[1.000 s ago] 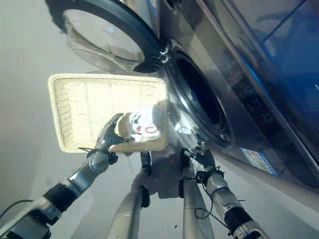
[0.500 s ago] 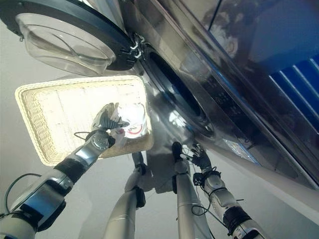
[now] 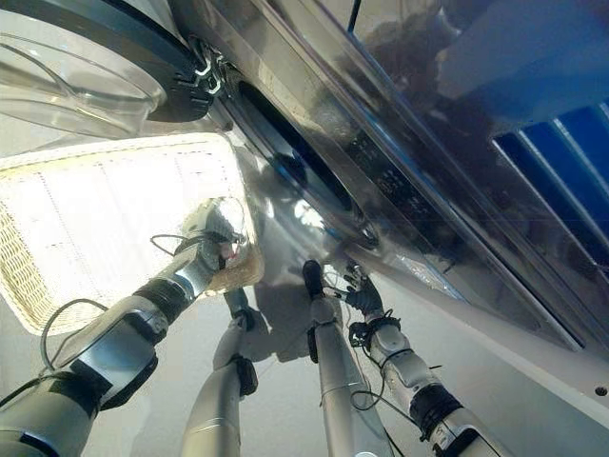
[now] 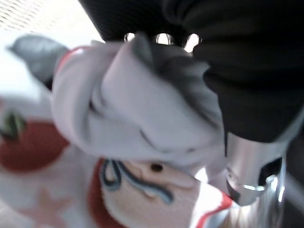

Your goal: Put the clothes into the washing machine.

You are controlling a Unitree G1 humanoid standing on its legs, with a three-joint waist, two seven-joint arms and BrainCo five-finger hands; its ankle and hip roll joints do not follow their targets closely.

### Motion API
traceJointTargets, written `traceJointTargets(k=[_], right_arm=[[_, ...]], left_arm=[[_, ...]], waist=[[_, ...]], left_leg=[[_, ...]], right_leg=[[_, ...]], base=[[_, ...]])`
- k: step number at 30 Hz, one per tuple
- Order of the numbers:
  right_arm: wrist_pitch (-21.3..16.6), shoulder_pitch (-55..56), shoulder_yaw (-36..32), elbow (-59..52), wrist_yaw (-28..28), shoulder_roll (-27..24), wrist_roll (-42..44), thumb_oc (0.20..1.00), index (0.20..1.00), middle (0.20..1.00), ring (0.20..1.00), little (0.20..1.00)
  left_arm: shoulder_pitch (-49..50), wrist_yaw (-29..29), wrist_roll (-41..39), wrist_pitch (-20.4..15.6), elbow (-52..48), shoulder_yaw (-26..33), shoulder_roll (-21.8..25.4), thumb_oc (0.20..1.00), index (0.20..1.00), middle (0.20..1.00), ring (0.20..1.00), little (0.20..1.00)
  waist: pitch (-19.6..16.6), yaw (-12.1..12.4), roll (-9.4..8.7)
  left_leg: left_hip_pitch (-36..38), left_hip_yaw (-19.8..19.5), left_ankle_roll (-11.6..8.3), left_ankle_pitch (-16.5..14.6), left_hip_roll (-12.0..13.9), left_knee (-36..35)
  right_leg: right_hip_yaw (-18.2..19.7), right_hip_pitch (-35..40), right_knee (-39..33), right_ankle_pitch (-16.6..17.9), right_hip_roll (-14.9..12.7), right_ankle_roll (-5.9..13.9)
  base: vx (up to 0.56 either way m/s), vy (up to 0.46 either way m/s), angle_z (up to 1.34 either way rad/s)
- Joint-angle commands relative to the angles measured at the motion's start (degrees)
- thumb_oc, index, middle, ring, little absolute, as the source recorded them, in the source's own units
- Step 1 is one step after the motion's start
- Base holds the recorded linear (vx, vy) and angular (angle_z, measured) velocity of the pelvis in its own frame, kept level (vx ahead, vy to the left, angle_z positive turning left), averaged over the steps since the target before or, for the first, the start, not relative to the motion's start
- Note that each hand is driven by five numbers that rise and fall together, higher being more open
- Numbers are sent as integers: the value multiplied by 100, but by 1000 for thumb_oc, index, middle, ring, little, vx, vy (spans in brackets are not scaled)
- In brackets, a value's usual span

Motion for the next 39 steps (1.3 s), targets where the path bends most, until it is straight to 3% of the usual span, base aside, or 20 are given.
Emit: traceJointTargets(k=[1,2,3,5,10,15,19,25,31,36,39], right_arm=[[59,-40,41,-325,29,98,34,1000,1000,1000,1000,1000],[63,-49,36,-319,45,85,34,1000,1000,1000,1000,1000],[68,-60,32,-308,67,63,37,1000,1000,1000,1000,1000],[92,-68,15,-283,105,21,-4,1000,1000,1000,1000,1000],[100,-105,-23,-172,186,-14,-32,1000,1000,1000,1000,1000],[65,-142,-14,-104,206,-29,3,1000,1000,1000,1000,1000],[-17,-128,29,-51,174,7,27,1000,1000,1000,1000,1000],[-49,-62,-13,-138,65,9,-19,1000,1000,1000,1000,1000],[-117,146,-196,-350,13,-58,-85,1000,1000,1000,1000,1000],[-206,360,-318,-581,5,-41,-137,1000,1000,1000,1000,1000],[-288,640,-474,-831,30,-16,-205,1000,1000,1000,1000,1000]], left_arm=[[140,-1347,469,502,485,52,-125,451,451,451,451,451],[133,-1466,541,535,500,12,-124,391,391,391,391,391],[133,-1638,647,586,511,-49,-125,200,200,200,200,200],[164,-2304,1112,795,509,-233,-123,200,200,200,200,200],[260,-3223,2205,1168,475,-461,-79,200,200,200,200,200],[297,-3279,2947,1286,396,-601,-5,200,200,200,200,200],[344,-2414,2688,1203,277,-597,60,200,200,200,200,200],[452,-718,1268,659,-108,-131,241,200,200,200,200,200],[681,340,468,145,-862,494,683,200,200,200,200,200],[1063,1175,-626,-539,-1454,1176,856,200,200,200,200,200],[1647,1372,-1350,-1200,-2060,1725,977,200,200,200,200,200]], waist=[[-53,-58,-270],[-53,-64,-262],[-53,-74,-246],[-53,-90,-180],[-53,-55,-62],[-53,-4,-15],[-53,83,-8],[-53,232,21],[-53,451,71],[-53,626,73],[-53,777,89]], left_leg=[[-6,202,-171,-464,-290,478],[-9,208,-175,-462,-288,476],[-11,214,-179,-461,-288,475],[-21,220,-185,-457,-288,506],[-9,177,-198,-438,-295,539],[21,134,-207,-413,-291,522],[102,87,-208,-359,-285,448],[209,3,-181,-280,-280,344],[382,-154,-129,-307,-342,324],[575,-289,-75,-321,-396,295],[791,-417,-35,-365,-445,294]], right_leg=[[-19,75,-1068,914,423,110],[-16,72,-1071,912,423,111],[-12,72,-1073,908,423,111],[-5,84,-1058,885,410,108],[-16,155,-1032,840,371,110],[-37,224,-1020,809,350,117],[-65,349,-1034,788,344,123],[-130,487,-1049,777,336,128],[-278,704,-1053,731,260,143],[-403,923,-1040,675,196,150],[-480,1151,-1018,609,155,160]], base=[[2,45,-3],[-1,37,-4],[-3,32,-4],[-1,50,-4],[2,38,-2],[0,0,0],[0,0,0],[0,0,0],[-25,-10,7],[-30,-25,19],[-16,-34,15]])
